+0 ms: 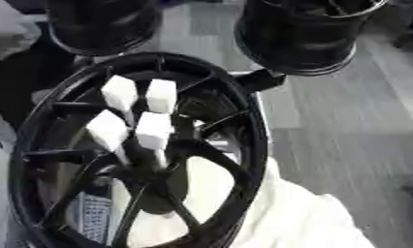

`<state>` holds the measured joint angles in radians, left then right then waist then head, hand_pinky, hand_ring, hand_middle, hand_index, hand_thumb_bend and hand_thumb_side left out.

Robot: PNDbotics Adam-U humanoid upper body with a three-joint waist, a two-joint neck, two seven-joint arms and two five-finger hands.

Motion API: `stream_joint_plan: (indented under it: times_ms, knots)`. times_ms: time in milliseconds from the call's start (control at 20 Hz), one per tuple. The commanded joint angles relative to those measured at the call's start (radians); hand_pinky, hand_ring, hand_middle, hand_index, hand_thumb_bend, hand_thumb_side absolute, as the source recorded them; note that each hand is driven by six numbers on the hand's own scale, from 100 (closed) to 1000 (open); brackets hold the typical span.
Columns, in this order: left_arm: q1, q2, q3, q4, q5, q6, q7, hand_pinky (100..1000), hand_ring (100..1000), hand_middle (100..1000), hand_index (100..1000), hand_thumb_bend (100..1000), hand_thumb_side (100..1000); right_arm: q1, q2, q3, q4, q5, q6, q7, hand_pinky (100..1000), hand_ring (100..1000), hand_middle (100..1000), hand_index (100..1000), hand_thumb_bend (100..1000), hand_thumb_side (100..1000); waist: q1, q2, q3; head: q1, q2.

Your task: Pull the pin out of the wheel hub.

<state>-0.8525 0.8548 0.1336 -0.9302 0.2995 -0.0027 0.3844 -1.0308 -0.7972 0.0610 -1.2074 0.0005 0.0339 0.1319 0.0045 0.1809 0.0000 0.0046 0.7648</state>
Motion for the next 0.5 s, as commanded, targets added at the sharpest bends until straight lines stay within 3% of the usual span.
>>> stream_joint_plan:
  times_ms: [50, 300, 400, 500]
  knots:
    - [-0.010, 0.055, 0.004, -0.032, -0.007, 0.000, -0.006, 825, 844, 870, 942, 813, 548, -0.039, -0.029, 0.030, -0.063, 0.058, -0.014, 0.067, 904, 841, 816, 835, 100, 783, 0.001, -0.015, -0.001, 0.000, 0.005]
    - [0.002, 0.053, -0.011, -0.099, -0.015, 0.003, -0.019, 820, 851, 866, 937, 814, 541, -0.090, -0.004, 0.106, -0.129, 0.179, -0.070, 0.234, 905, 847, 815, 840, 100, 765, 0.001, -0.010, -0.001, -0.009, 0.005]
    - [0.006, 0.053, -0.011, -0.112, -0.015, 0.008, -0.018, 820, 851, 866, 937, 814, 541, -0.096, 0.001, 0.107, -0.131, 0.198, -0.077, 0.256, 905, 847, 815, 840, 100, 765, 0.001, -0.009, -0.002, -0.009, 0.005]
    - [0.003, 0.047, -0.023, -0.129, -0.023, 0.004, -0.024, 819, 856, 868, 936, 818, 539, -0.110, 0.013, 0.118, -0.143, 0.212, -0.088, 0.271, 906, 859, 821, 850, 100, 705, -0.005, 0.001, 0.006, -0.022, 0.003]
